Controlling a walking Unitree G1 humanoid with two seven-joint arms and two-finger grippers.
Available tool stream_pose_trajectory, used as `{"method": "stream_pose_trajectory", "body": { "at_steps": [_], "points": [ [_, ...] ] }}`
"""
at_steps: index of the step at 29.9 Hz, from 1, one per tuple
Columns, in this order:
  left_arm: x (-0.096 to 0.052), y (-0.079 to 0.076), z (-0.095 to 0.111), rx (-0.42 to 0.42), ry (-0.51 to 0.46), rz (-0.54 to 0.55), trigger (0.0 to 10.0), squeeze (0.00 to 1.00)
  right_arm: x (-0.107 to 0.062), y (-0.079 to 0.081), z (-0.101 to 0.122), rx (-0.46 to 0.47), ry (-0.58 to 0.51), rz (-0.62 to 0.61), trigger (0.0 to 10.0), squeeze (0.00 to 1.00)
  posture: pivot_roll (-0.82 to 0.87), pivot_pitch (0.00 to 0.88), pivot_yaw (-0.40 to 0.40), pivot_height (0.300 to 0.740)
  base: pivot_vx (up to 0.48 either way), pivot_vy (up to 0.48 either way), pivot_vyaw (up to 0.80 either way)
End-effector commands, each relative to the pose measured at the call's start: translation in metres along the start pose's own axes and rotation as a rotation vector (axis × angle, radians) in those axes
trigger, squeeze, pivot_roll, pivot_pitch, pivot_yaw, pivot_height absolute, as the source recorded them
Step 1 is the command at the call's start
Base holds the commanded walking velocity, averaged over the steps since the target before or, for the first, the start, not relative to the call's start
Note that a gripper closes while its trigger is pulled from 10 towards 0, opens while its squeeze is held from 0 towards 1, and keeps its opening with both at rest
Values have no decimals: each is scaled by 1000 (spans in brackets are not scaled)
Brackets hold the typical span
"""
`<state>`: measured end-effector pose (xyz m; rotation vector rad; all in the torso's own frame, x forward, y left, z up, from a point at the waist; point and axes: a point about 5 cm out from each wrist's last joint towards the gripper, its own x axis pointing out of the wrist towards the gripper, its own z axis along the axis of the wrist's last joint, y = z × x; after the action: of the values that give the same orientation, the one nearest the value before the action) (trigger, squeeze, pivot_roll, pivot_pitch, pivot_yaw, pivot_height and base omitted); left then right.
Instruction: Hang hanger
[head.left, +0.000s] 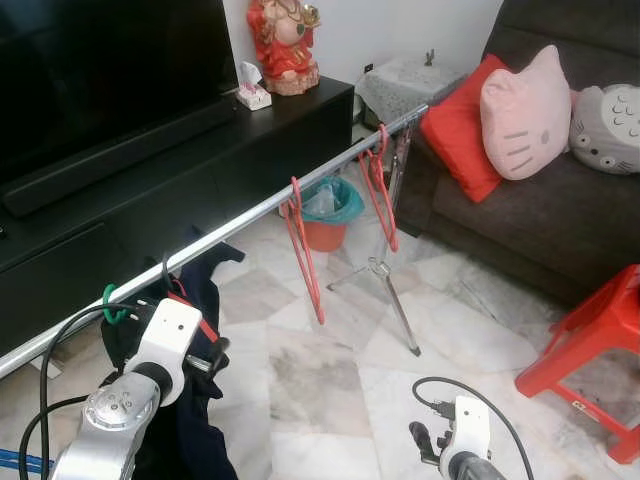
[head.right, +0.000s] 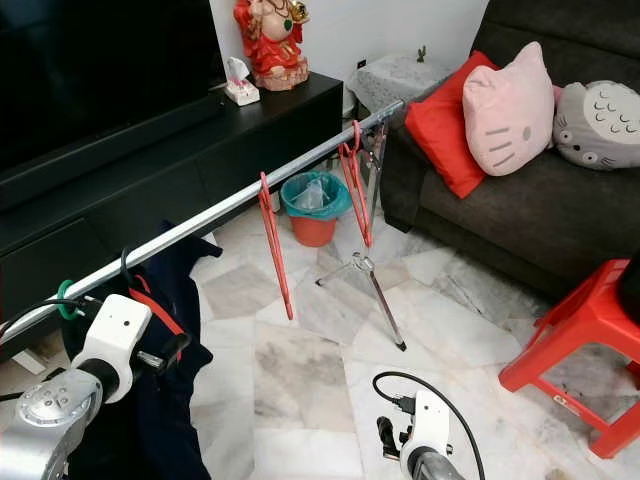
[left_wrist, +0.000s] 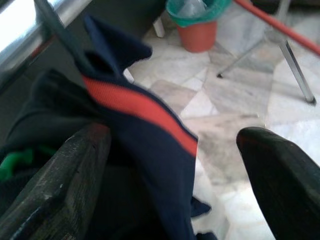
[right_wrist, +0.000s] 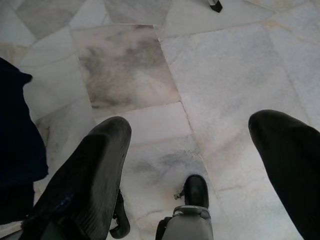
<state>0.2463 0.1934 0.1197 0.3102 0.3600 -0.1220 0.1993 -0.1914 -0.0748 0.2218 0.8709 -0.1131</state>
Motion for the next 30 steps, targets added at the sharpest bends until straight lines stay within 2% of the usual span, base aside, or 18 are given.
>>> {"method": "stream_pose_trajectory", "body": {
  "at_steps": [1,4,6,12,19,23,30],
  "points": [
    [5,-4,-10,-1,67,4,10000,0,0,1,-2,6,11,-1,10000,0,31,9,29,740,0,0,0],
    [11,-10,-13,-33,90,-6,10000,0,0,1,-2,10,10,-3,10000,0,29,9,29,740,0,0,0],
    [13,-11,-13,-26,100,-5,10000,0,0,1,-2,11,10,-3,10000,0,28,10,30,740,0,0,0],
    [24,-2,-10,-37,127,98,10000,0,0,2,-3,14,12,0,10000,0,26,5,32,740,0,0,0],
    [26,5,-7,-25,111,185,10000,0,0,2,-3,15,12,1,10000,0,25,2,33,740,0,0,0],
    [23,7,7,-27,43,196,10000,0,0,2,-3,14,13,1,10000,0,28,1,32,740,0,0,0],
    [19,14,7,-14,49,215,10000,0,0,2,-3,12,12,1,10000,0,28,6,29,740,0,0,0]
  ]
}}
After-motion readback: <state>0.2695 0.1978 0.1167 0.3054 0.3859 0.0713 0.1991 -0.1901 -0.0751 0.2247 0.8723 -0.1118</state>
